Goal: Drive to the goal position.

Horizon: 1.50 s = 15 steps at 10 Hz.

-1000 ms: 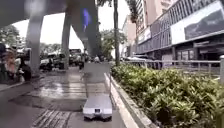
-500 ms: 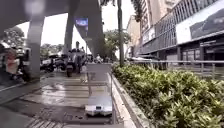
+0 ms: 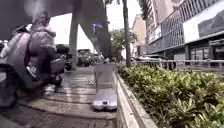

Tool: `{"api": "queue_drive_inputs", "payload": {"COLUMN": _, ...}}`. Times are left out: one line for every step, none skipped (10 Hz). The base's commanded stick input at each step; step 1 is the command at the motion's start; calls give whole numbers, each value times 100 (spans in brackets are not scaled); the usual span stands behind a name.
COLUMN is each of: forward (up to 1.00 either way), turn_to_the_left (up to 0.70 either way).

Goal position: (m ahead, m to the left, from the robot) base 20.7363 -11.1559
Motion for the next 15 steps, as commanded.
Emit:
{"api": "queue_drive_inputs", "payload": {"forward": 62, "turn_to_the_left": 2}}
{"api": "queue_drive_inputs", "payload": {"forward": 69, "turn_to_the_left": 1}}
{"api": "queue_drive_inputs", "payload": {"forward": 69, "turn_to_the_left": 1}}
{"api": "queue_drive_inputs", "payload": {"forward": 69, "turn_to_the_left": 1}}
{"api": "queue_drive_inputs", "payload": {"forward": 69, "turn_to_the_left": 1}}
{"api": "queue_drive_inputs", "payload": {"forward": 69, "turn_to_the_left": 1}}
{"api": "queue_drive_inputs", "payload": {"forward": 69, "turn_to_the_left": 1}}
{"api": "queue_drive_inputs", "payload": {"forward": 69, "turn_to_the_left": 1}}
{"api": "queue_drive_inputs", "payload": {"forward": 69, "turn_to_the_left": 1}}
{"api": "queue_drive_inputs", "payload": {"forward": 69, "turn_to_the_left": 1}}
{"api": "queue_drive_inputs", "payload": {"forward": 69, "turn_to_the_left": 1}}
{"api": "queue_drive_inputs", "payload": {"forward": 69, "turn_to_the_left": 1}}
{"api": "queue_drive_inputs", "payload": {"forward": 69, "turn_to_the_left": 1}}
{"api": "queue_drive_inputs", "payload": {"forward": 69, "turn_to_the_left": 1}}
{"api": "queue_drive_inputs", "payload": {"forward": 69, "turn_to_the_left": 1}}
